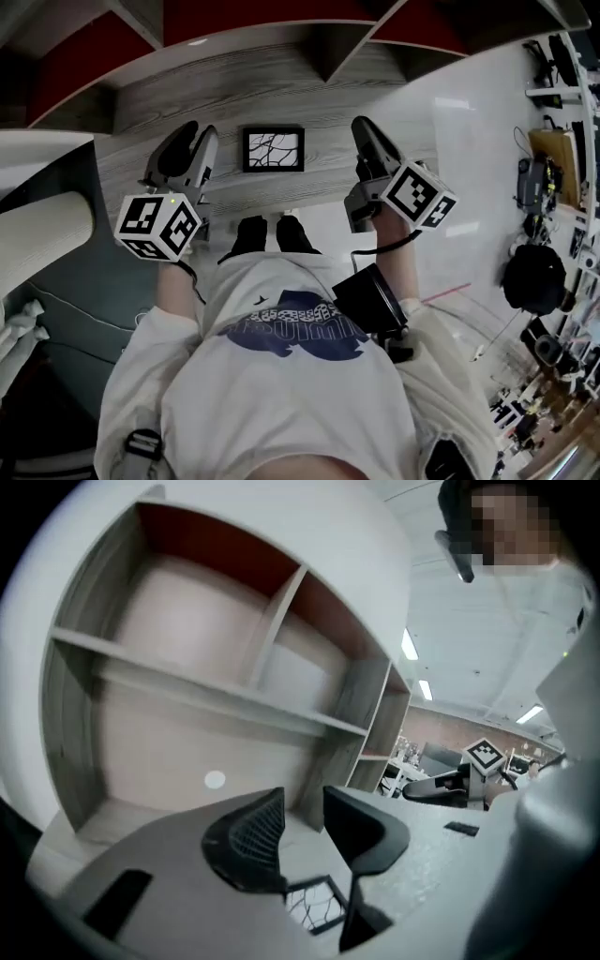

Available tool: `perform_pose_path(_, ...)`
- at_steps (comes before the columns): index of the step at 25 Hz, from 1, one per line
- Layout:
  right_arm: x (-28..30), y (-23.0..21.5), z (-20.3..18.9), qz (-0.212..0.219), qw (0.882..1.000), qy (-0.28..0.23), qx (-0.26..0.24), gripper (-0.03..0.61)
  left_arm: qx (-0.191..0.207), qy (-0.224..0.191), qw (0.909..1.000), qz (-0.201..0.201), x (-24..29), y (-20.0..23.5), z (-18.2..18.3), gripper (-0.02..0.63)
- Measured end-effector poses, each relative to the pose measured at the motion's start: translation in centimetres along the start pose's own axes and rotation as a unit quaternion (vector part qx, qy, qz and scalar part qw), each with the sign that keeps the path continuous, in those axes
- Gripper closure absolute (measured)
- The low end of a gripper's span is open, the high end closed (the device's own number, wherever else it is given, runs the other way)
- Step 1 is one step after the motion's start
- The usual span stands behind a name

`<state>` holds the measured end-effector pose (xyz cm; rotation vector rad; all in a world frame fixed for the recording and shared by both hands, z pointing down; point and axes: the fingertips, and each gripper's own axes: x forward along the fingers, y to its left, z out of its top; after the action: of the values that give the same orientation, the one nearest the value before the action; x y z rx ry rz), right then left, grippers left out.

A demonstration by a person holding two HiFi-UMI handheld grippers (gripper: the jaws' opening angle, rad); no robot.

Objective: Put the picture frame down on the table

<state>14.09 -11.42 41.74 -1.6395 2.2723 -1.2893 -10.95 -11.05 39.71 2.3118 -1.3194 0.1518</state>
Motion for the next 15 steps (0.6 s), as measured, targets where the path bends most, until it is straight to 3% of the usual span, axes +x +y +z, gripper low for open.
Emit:
perform_pose_path(3,-1.5,3.8,2.2,0.012,0.997,-0.032,-0.066,0.556,0.029,-0.056,0.9980,-0.008,-0.6,-2.6,3.6,0.485)
perform_pose_path(7,-2.8,7.3,3.0,0.014,0.988,-0.061,-0.138,0.572,0.084,-0.104,0.9910,0.008,-1.8,-4.8,6.0,0.563)
perform_pose_path(12,-3.9,10.5,3.8,0.004,0.972,-0.105,-0.210,0.580,0.173,-0.151,0.9727,0.038,-3.7,-6.9,8.4,0.604)
perform_pose_path(15,-4.3,11.6,4.1,-0.018,0.958,-0.125,-0.257,0.580,0.196,-0.174,0.9637,0.052,-4.7,-7.2,9.5,0.606)
